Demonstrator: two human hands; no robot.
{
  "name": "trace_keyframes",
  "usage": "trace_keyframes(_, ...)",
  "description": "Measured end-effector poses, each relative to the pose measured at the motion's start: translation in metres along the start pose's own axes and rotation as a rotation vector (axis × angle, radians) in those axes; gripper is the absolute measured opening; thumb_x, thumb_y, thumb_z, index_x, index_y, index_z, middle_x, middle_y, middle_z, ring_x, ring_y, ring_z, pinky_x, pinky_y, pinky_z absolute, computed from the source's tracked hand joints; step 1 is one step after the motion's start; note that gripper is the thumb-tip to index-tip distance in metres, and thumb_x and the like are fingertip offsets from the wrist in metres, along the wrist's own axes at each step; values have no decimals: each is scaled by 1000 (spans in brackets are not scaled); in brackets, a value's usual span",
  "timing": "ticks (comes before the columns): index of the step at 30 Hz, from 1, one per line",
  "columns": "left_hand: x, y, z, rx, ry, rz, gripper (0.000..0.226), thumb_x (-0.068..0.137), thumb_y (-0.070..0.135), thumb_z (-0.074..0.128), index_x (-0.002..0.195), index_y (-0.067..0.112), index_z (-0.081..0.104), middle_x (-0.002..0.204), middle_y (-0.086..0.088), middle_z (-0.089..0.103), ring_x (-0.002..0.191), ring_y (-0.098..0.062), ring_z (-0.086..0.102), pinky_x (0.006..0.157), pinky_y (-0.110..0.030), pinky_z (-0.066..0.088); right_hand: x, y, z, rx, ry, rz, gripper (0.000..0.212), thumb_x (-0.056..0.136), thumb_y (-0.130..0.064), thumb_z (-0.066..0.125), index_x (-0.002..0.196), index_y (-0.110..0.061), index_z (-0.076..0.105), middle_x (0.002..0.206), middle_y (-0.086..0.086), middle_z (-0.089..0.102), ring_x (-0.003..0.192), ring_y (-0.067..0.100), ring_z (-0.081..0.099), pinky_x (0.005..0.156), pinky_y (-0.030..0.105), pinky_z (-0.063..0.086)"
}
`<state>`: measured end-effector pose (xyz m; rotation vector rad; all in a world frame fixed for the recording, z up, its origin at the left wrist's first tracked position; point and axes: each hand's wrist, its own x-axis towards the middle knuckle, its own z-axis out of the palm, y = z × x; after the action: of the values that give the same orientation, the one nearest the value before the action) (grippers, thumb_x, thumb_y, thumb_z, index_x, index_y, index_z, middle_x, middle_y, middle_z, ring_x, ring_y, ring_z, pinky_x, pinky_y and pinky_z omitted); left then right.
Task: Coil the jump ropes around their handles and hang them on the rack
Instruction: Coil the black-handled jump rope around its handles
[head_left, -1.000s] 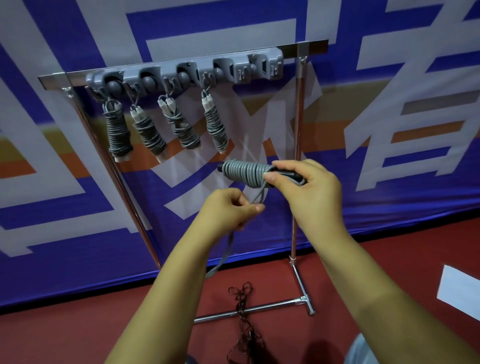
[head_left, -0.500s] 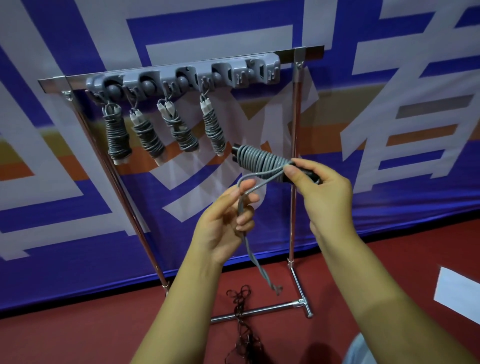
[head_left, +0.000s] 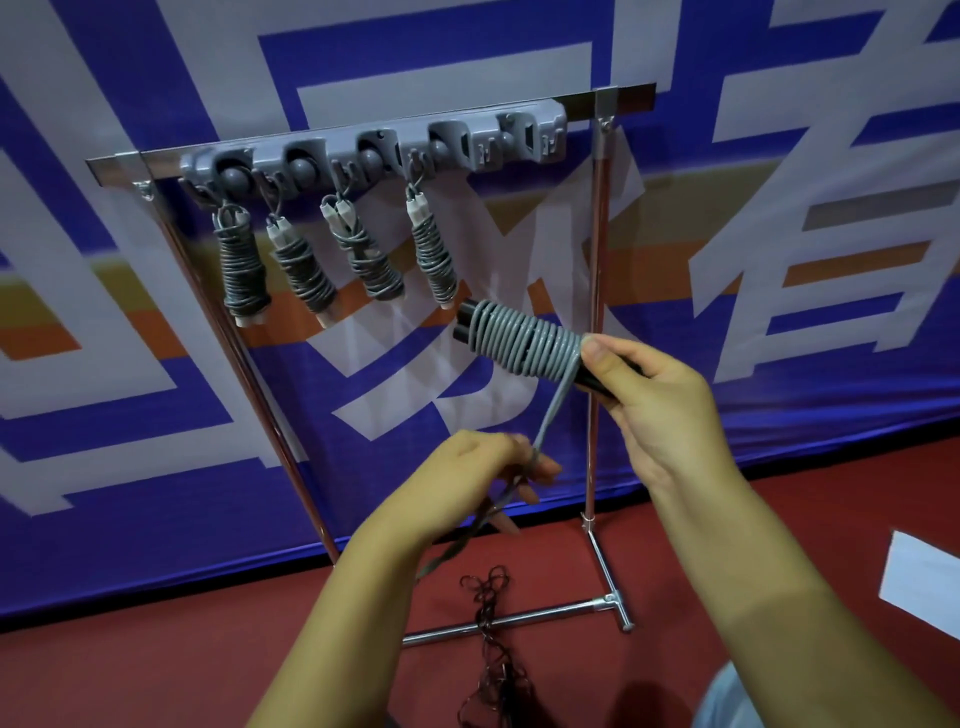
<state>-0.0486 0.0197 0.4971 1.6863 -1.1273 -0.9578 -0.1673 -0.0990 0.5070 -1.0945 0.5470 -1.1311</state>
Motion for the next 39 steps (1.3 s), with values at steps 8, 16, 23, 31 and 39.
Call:
trace_keyframes(8,8,3,6,817,239,144,37,90,52,51,89,20,68,78,10,52,74,-14,53,77,-34,40,-13,-5,-1,-330,-6,-237,22,74,-17,78,85,-34,71,81,-10,72,80,1,67,70,12,48)
trace_keyframes(16,6,-9,11,416,572,202,41,80,31,73,66,17,37,64,0,48,54,-9,45,55,-19,34,-23,-10,-4,-272,-66,-222,27,62,-33,75,87,-38,71,85,-12,74,87,3,69,78,17,51)
trace_keyframes(23,-2,-15,25,-128,206,223,10,90,23,64,97,22,57,89,0,67,79,-19,67,77,-30,54,-18,-11,-5,-86,-35,-88,27,59,-29,75,86,-28,74,88,0,75,93,16,70,90,37,53)
trace_keyframes(31,2,26,16,-785,86,177,33,97,16,35,95,-3,61,83,-22,69,68,-29,70,63,-34,59,-21,-12,-3,-158,-25,-147,22,66,-22,75,86,-31,72,83,-8,75,87,8,70,79,23,53)
trace_keyframes(39,7,25,20,-931,-311,-35,27,80,29,61,89,6,72,62,4,54,47,-3,46,53,-19,44,-31,-15,-1,-245,-73,-177,22,74,-17,75,89,-32,71,70,-2,73,68,9,70,74,23,55)
